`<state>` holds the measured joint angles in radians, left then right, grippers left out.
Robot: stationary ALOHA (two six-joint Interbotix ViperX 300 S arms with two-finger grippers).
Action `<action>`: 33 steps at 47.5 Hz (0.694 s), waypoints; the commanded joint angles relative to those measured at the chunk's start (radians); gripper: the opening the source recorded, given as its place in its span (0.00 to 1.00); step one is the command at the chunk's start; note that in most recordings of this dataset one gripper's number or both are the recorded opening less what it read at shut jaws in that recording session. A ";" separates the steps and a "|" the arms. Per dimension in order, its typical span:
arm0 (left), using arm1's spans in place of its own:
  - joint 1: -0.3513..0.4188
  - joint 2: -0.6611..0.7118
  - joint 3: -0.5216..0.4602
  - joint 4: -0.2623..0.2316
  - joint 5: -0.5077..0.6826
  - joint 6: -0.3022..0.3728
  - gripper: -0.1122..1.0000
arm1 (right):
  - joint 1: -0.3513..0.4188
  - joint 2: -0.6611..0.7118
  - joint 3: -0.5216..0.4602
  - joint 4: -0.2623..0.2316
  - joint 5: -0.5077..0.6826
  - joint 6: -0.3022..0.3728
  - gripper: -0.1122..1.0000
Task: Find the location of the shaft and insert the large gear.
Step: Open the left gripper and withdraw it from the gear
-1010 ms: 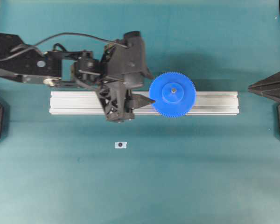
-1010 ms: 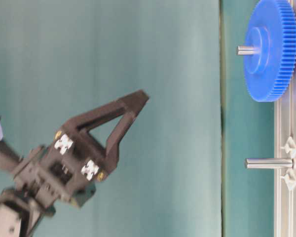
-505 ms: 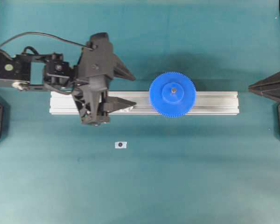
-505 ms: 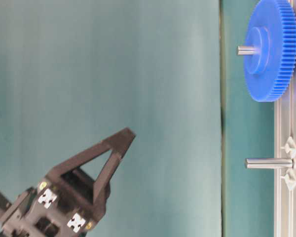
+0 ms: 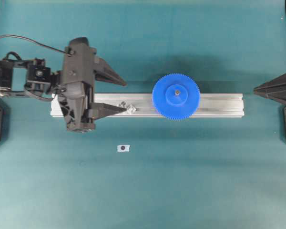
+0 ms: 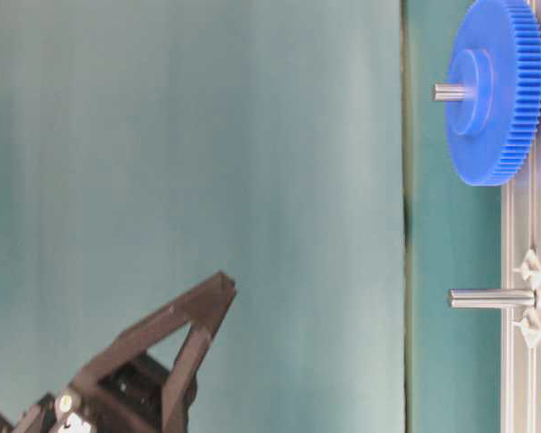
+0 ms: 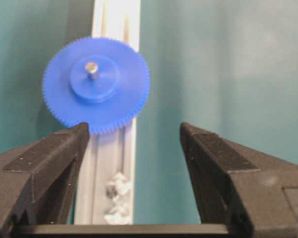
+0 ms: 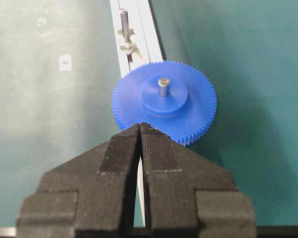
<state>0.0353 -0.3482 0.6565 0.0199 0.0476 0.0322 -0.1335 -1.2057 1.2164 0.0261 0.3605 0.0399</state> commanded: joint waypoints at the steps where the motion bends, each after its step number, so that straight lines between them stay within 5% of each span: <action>1: -0.005 -0.034 -0.003 0.003 -0.009 -0.002 0.76 | -0.003 0.008 -0.009 0.003 -0.009 0.025 0.17; 33: -0.005 -0.106 0.064 0.003 -0.009 -0.002 0.75 | -0.002 0.008 -0.005 -0.002 -0.009 0.060 0.17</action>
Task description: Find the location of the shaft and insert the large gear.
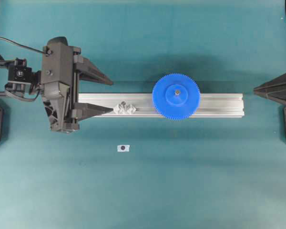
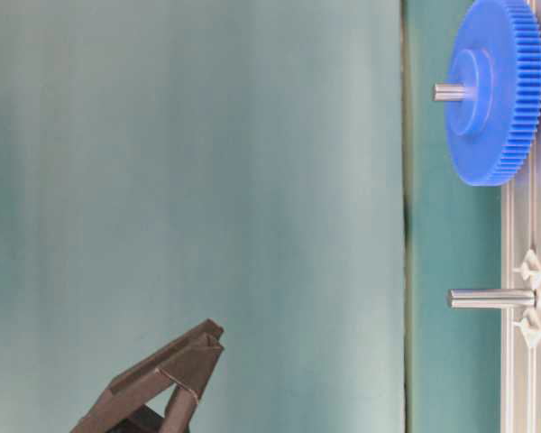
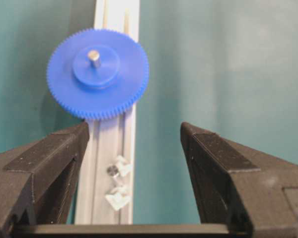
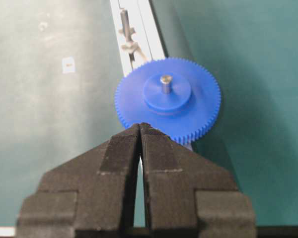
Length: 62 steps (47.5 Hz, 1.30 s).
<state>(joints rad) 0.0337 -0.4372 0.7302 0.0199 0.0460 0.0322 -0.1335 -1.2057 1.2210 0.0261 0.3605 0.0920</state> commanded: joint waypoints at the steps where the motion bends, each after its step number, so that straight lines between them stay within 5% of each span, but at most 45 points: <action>1: -0.003 -0.020 -0.008 0.003 -0.008 -0.002 0.75 | -0.003 0.008 -0.009 -0.002 -0.009 0.009 0.17; 62: -0.005 -0.100 0.040 0.003 -0.008 -0.003 0.75 | -0.002 0.006 -0.009 -0.002 -0.009 0.009 0.17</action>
